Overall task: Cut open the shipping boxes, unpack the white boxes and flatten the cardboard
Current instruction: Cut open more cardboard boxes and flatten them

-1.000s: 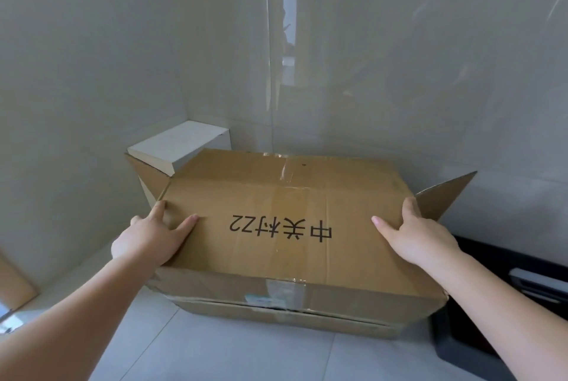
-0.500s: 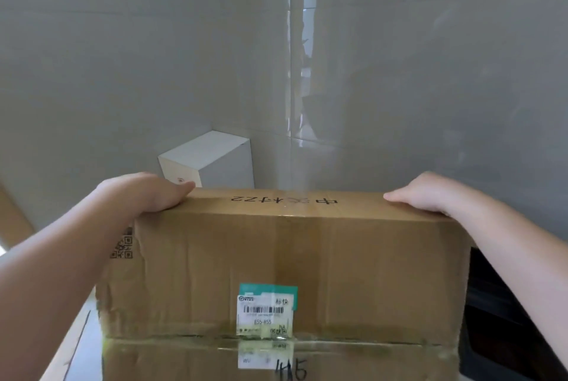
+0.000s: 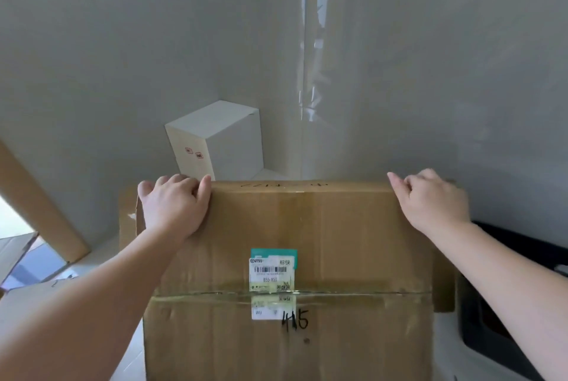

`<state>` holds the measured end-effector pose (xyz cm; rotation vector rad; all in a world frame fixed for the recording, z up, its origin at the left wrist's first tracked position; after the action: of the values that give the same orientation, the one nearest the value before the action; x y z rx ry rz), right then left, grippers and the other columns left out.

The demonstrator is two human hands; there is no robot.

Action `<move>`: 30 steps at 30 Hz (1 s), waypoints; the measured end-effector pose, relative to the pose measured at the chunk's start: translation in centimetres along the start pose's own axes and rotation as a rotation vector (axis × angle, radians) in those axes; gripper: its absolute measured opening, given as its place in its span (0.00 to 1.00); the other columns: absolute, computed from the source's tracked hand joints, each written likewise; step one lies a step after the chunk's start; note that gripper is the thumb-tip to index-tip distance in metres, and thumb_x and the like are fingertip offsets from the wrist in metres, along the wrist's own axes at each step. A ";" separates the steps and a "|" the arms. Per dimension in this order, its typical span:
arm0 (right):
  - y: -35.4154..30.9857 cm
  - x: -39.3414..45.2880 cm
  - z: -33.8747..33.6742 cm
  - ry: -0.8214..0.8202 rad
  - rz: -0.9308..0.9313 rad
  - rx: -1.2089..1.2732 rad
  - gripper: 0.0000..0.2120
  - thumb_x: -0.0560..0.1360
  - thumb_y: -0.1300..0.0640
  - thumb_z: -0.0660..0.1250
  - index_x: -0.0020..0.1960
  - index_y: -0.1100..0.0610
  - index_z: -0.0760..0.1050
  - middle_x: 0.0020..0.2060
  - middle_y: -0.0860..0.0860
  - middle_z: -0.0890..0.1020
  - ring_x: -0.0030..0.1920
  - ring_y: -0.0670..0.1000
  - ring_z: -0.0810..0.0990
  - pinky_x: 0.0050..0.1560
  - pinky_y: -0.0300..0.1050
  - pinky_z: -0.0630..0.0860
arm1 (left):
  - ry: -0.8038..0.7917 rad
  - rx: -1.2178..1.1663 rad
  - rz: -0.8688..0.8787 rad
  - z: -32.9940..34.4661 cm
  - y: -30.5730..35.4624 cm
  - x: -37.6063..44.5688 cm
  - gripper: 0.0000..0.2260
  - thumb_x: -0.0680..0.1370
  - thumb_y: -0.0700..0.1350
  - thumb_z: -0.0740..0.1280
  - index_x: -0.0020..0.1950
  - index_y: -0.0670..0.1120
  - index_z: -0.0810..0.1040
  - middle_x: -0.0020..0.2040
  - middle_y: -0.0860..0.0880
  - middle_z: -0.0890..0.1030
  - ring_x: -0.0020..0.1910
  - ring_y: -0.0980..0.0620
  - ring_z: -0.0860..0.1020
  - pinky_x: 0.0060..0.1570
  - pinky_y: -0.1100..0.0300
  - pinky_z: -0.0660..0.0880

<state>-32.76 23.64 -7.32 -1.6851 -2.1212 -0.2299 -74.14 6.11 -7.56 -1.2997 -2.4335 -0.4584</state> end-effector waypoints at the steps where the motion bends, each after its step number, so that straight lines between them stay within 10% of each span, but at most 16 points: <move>1: 1.1 -0.4 1.2 -0.034 0.056 0.064 0.35 0.74 0.30 0.40 0.53 0.52 0.76 0.50 0.55 0.78 0.47 0.60 0.79 0.41 0.48 0.72 | 0.010 -0.011 0.001 0.5 0.1 -0.1 0.24 0.80 0.60 0.48 0.41 0.51 0.79 0.50 0.48 0.80 0.56 0.43 0.73 0.66 0.41 0.56; 4: 4.1 -1.7 6.0 -0.254 0.287 0.310 0.35 0.75 0.31 0.48 0.68 0.57 0.62 0.57 0.59 0.77 0.53 0.62 0.77 0.43 0.50 0.70 | -0.069 -0.019 -0.020 2.7 0.4 0.3 0.24 0.79 0.63 0.49 0.53 0.47 0.75 0.59 0.45 0.75 0.66 0.42 0.65 0.68 0.31 0.45; 14: 3.5 -1.6 10.6 -0.424 0.429 0.329 0.39 0.75 0.30 0.52 0.70 0.62 0.60 0.61 0.60 0.75 0.55 0.62 0.77 0.46 0.51 0.73 | -0.268 0.050 0.063 7.6 2.6 4.3 0.39 0.69 0.76 0.45 0.70 0.53 0.64 0.68 0.45 0.68 0.70 0.42 0.59 0.67 0.28 0.46; 30: 3.3 -0.8 12.9 -0.598 0.364 -0.015 0.39 0.75 0.29 0.42 0.59 0.62 0.71 0.37 0.54 0.76 0.37 0.57 0.78 0.37 0.46 0.70 | -0.355 0.173 0.103 13.3 6.3 7.8 0.45 0.68 0.77 0.39 0.63 0.44 0.71 0.63 0.42 0.73 0.64 0.40 0.68 0.65 0.36 0.59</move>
<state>-32.25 28.65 -19.65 -2.3203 -2.1243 0.4184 -74.87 20.89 -15.22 -1.5272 -2.5968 0.0143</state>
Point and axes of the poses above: each hand's wrist, its own x-axis towards the middle knuckle, its own z-axis out of the palm, y = z × x, the point moved 10 cm from there along x, towards the middle knuckle
